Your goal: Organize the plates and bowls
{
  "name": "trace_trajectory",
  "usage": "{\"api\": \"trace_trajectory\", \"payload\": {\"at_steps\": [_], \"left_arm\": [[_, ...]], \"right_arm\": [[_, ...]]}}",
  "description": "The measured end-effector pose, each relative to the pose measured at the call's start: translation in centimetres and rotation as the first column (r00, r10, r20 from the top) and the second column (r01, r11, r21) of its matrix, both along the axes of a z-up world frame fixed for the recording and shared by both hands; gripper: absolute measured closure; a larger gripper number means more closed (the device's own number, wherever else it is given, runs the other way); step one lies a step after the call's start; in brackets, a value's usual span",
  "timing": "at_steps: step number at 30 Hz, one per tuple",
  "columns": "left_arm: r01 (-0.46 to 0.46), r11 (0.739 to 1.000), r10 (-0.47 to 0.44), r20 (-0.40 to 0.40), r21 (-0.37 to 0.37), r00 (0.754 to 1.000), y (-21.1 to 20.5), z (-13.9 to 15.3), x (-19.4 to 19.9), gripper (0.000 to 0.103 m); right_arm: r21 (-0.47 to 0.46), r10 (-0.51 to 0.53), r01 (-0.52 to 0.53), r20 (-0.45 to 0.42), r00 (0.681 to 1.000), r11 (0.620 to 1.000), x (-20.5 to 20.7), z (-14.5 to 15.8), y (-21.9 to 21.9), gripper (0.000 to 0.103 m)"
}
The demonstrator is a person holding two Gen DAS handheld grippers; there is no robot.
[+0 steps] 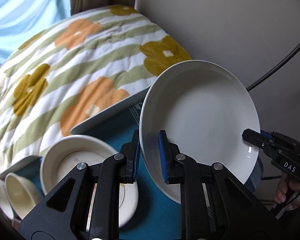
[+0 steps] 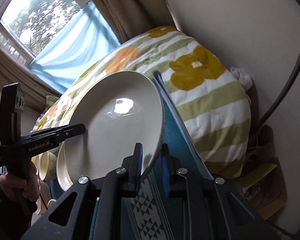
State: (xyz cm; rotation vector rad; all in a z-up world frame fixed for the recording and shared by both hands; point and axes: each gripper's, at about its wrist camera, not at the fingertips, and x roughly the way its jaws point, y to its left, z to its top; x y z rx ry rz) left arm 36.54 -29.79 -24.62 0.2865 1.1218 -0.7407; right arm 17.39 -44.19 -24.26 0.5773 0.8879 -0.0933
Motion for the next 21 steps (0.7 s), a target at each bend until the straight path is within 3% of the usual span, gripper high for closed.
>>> {"api": "trace_trajectory", "payload": {"at_steps": [5, 11, 17, 21], "left_arm": [[-0.082, 0.996, 0.084, 0.053, -0.031, 0.995, 4.1, 5.0, -3.3, 0.088], [-0.183, 0.98, 0.189, 0.081, -0.076, 0.979, 11.0, 8.8, -8.1, 0.088], [-0.277, 0.958, 0.284, 0.097, -0.076, 0.954, 18.9, 10.0, -13.6, 0.088], [-0.343, 0.937, 0.348, 0.087, -0.069, 0.933, 24.2, 9.2, -17.2, 0.088]], "right_arm": [[-0.035, 0.1, -0.098, 0.041, 0.994, 0.995, -1.0, 4.3, 2.2, 0.087], [-0.058, 0.203, -0.198, 0.081, 0.976, 0.978, -3.0, 7.6, 6.7, 0.087], [-0.022, 0.286, -0.285, 0.085, 0.955, 0.958, -5.3, 7.6, 12.0, 0.087], [-0.016, 0.345, -0.345, 0.061, 0.937, 0.939, -6.6, 6.5, 15.9, 0.087]]}}
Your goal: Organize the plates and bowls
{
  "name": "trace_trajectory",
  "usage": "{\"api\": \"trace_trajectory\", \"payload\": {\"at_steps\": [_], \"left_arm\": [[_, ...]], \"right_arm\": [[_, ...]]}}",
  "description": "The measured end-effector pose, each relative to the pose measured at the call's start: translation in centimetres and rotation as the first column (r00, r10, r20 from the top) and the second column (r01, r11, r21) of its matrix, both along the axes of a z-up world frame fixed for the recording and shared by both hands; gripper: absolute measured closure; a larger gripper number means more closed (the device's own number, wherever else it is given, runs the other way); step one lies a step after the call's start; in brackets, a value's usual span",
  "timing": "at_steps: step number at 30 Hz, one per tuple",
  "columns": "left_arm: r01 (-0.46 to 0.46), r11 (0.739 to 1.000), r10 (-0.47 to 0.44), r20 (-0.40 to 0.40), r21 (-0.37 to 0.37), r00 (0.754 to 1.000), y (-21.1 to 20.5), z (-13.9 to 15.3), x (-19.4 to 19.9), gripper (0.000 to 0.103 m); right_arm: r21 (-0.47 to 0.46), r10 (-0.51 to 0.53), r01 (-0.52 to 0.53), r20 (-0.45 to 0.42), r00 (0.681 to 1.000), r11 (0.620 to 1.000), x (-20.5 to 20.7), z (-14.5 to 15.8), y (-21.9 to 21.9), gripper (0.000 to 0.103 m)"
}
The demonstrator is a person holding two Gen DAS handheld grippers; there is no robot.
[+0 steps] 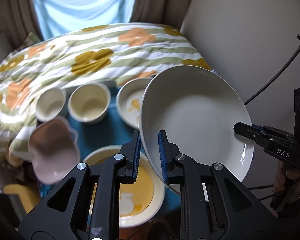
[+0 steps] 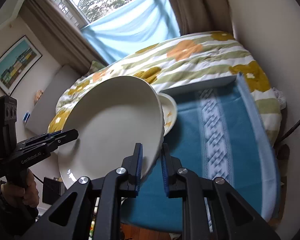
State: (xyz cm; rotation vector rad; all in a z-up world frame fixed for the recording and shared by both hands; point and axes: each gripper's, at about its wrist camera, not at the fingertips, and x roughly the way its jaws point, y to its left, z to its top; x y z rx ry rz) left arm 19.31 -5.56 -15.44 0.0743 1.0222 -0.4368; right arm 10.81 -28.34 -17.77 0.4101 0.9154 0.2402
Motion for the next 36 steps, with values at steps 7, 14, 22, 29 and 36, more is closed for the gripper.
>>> {"api": "trace_trajectory", "payload": {"at_steps": [7, 14, 22, 29, 36], "left_arm": [[-0.112, 0.994, 0.111, -0.088, -0.014, 0.99, 7.7, -4.7, -4.4, 0.088], [-0.173, 0.985, 0.166, -0.195, -0.017, 0.967, 11.1, -11.6, -5.1, 0.088], [-0.231, 0.972, 0.218, -0.217, -0.034, 0.951, 12.6, -16.0, -4.1, 0.088], [-0.249, 0.968, 0.238, -0.213, -0.029, 0.948, 12.8, -17.2, -3.7, 0.088], [-0.252, 0.968, 0.246, -0.199, -0.004, 0.949, 11.8, -17.8, -3.8, 0.088]], "right_arm": [[-0.004, 0.1, -0.101, -0.064, 0.993, 0.995, -1.5, -3.8, 6.0, 0.087], [-0.04, 0.153, -0.158, -0.105, 0.983, 0.987, -0.3, -8.2, 9.3, 0.087], [-0.092, 0.208, -0.218, -0.107, 0.972, 0.972, 1.8, -10.8, 11.2, 0.087], [-0.16, 0.225, -0.237, -0.092, 0.97, 0.958, 2.1, -11.5, 12.3, 0.087], [-0.197, 0.239, -0.252, -0.09, 0.967, 0.947, 2.3, -11.7, 12.7, 0.087]]}}
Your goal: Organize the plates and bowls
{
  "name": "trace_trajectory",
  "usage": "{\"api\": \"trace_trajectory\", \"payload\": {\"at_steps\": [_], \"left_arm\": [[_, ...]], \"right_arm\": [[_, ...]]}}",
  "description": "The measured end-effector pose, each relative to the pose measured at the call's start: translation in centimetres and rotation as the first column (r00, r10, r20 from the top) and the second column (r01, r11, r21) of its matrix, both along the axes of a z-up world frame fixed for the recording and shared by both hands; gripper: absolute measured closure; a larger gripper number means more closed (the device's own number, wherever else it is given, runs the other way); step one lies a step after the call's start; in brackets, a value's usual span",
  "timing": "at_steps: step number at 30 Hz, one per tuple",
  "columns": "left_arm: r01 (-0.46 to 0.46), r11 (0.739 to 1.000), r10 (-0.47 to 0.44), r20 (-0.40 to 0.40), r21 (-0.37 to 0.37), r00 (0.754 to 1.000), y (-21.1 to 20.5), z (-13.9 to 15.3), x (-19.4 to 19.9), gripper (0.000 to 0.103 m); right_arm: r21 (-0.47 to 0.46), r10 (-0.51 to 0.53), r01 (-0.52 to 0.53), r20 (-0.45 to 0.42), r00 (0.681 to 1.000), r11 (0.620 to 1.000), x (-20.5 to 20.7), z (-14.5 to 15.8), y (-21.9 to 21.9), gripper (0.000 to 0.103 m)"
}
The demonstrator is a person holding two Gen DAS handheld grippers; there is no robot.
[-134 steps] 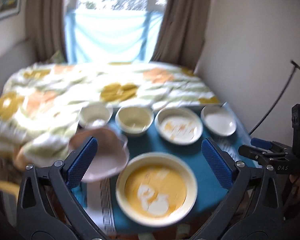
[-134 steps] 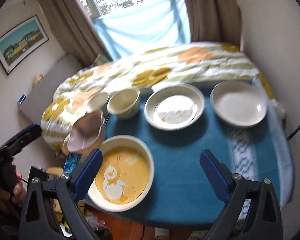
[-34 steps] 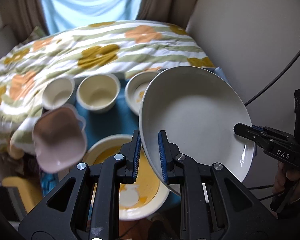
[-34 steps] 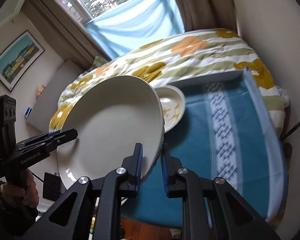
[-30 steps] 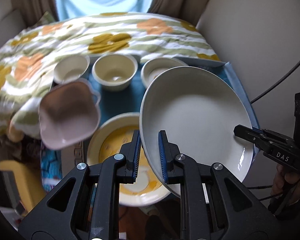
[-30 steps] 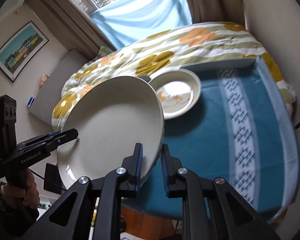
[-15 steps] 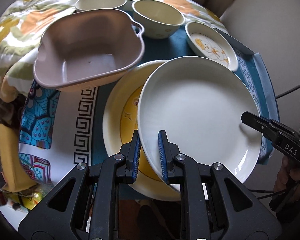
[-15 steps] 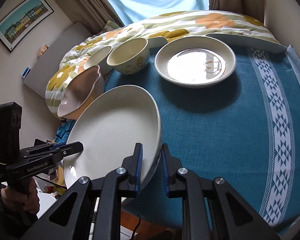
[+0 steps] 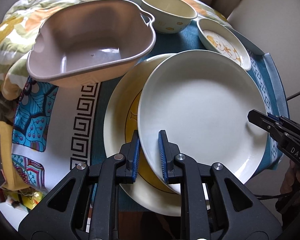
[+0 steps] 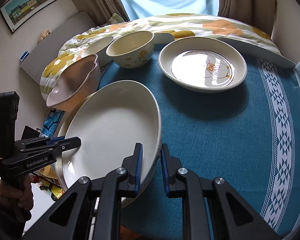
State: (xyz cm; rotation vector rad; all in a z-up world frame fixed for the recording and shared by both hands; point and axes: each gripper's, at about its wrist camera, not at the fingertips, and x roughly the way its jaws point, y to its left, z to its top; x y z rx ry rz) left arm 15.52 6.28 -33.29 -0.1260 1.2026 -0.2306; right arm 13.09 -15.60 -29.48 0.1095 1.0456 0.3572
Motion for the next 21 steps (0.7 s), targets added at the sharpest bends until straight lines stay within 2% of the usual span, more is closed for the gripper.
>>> {"api": "trace_trajectory", "payload": {"at_steps": [3, 10, 14, 19, 21], "left_arm": [[0.008, 0.999, -0.009, 0.018, 0.037, 1.0, -1.0, 0.0, 0.1, 0.088], [0.031, 0.981, -0.049, 0.094, 0.189, 0.994, -3.7, 0.4, -0.5, 0.087], [0.018, 0.972, -0.049, 0.127, 0.236, 0.991, -4.4, 0.5, -0.9, 0.087], [0.001, 0.94, -0.059, 0.16, 0.341, 0.985, -4.6, 0.6, -1.2, 0.087], [-0.003, 0.933, -0.06, 0.165, 0.359, 0.985, -4.8, 0.6, -1.5, 0.087]], "right_arm": [[-0.009, 0.005, -0.005, 0.004, 1.0, 1.0, 0.0, 0.1, 0.0, 0.087], [-0.055, 0.026, -0.025, 0.012, 1.0, 0.998, -0.2, -0.2, 0.4, 0.087], [-0.161, 0.079, -0.068, 0.06, 0.995, 0.985, -0.7, -0.1, 1.6, 0.087], [-0.176, 0.106, -0.095, 0.055, 0.993, 0.98, -0.5, -0.4, 2.3, 0.087], [-0.195, 0.12, -0.105, 0.067, 0.991, 0.975, -0.6, -0.3, 2.6, 0.087]]}}
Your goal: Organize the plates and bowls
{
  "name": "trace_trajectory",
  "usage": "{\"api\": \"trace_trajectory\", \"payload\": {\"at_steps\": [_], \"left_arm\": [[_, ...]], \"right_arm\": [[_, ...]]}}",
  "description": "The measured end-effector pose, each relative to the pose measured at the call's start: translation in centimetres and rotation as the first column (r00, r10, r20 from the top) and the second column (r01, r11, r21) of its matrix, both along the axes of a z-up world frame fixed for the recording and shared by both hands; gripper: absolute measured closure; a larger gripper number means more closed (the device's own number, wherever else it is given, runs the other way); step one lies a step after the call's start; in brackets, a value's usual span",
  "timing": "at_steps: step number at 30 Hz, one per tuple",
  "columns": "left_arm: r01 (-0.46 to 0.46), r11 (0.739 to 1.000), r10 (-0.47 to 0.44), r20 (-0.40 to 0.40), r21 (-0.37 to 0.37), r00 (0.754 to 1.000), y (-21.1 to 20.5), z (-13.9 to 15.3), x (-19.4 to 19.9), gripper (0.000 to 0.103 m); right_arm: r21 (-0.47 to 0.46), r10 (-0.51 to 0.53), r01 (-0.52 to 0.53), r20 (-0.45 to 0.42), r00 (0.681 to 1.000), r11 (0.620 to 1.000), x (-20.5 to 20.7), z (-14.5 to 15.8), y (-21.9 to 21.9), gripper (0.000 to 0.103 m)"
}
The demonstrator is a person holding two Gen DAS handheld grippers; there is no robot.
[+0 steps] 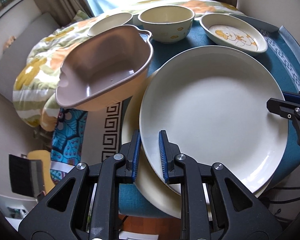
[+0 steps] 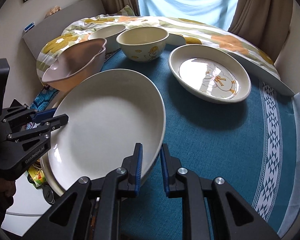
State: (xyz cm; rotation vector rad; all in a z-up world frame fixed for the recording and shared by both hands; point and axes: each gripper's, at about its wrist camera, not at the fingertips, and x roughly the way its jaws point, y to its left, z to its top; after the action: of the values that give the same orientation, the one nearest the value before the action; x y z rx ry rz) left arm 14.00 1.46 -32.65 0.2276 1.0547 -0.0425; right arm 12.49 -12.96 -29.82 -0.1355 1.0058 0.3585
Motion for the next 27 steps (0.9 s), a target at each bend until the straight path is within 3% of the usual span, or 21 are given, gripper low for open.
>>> {"api": "trace_trajectory", "payload": {"at_steps": [10, 27], "left_arm": [[-0.011, 1.0, 0.011, 0.005, 0.026, 1.0, 0.0, 0.4, -1.0, 0.087], [-0.012, 0.997, 0.011, 0.015, 0.072, 1.0, -0.3, 0.6, -1.4, 0.087]], "right_arm": [[-0.047, 0.017, -0.016, 0.013, 1.0, 0.999, 0.0, -0.2, 0.8, 0.087], [-0.026, 0.011, -0.01, 0.014, 1.0, 1.0, -0.1, 0.0, 0.7, 0.087]]}}
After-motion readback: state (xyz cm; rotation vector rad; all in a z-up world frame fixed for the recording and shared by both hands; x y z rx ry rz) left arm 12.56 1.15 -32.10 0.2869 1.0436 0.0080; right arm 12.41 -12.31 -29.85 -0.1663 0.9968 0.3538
